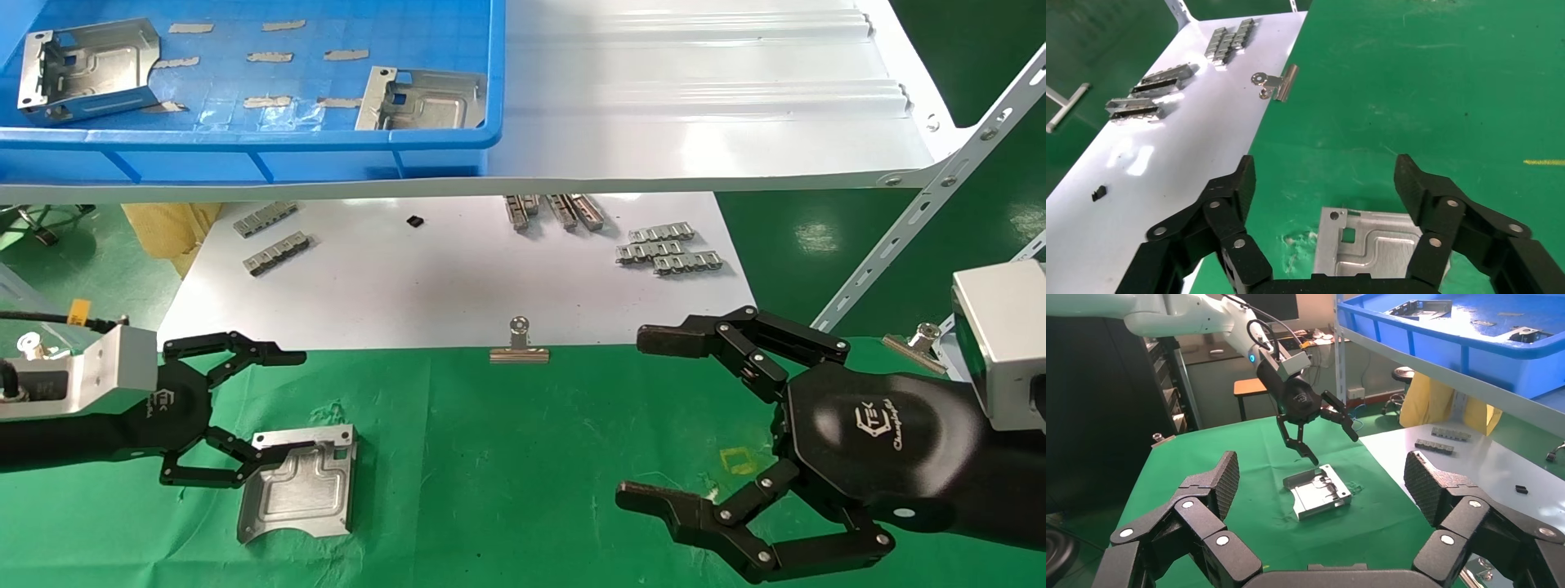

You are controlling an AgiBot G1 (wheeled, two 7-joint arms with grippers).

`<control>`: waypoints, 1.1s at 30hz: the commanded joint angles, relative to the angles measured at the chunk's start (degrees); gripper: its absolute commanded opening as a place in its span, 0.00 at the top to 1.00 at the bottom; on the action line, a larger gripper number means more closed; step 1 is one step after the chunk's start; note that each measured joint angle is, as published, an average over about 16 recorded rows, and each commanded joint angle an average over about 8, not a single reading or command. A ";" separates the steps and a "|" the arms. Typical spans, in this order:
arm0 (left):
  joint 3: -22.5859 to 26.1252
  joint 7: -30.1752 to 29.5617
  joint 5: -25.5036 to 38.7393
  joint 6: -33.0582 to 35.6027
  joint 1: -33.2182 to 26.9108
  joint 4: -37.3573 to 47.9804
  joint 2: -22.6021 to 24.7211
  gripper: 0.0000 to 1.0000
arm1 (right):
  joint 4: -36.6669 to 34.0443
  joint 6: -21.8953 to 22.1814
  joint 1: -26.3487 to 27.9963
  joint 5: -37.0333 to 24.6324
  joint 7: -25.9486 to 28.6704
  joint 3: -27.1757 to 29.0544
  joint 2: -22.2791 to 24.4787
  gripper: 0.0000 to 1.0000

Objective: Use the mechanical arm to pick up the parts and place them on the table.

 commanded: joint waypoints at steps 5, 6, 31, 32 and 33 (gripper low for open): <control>-1.90 -2.07 -0.12 -0.32 1.37 -2.82 -0.24 0.00 | 0.00 0.00 0.00 0.00 0.00 0.00 0.00 0.00; -2.51 -2.79 -0.27 -0.42 1.87 -3.74 -0.36 0.00 | 0.00 0.00 0.00 0.00 0.00 0.00 0.00 0.00; -17.66 -20.49 -3.90 -2.95 14.07 -26.52 -3.37 0.00 | 0.00 0.00 0.00 0.00 0.00 0.00 0.00 0.00; -18.27 -21.21 -4.05 -3.05 14.57 -27.44 -3.49 0.00 | 0.00 0.00 0.00 0.00 0.00 0.00 0.00 0.00; -18.89 -21.92 -4.20 -3.16 15.07 -28.37 -3.61 0.00 | 0.00 0.00 0.00 0.00 0.00 0.00 0.00 0.00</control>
